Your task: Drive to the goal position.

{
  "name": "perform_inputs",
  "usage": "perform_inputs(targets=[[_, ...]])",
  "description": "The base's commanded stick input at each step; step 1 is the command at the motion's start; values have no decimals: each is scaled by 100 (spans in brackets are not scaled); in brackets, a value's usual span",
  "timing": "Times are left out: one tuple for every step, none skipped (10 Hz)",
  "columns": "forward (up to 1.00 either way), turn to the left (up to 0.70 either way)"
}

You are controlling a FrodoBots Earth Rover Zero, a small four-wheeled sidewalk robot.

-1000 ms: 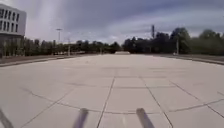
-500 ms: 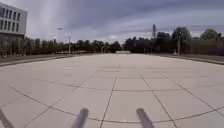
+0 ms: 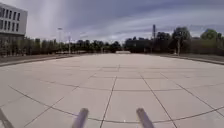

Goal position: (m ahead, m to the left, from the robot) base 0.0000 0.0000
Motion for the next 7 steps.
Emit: perform_inputs(targets=[[50, 0], [50, 0], [42, 0], [20, 0], [8, 0], [0, 0], [0, 0]])
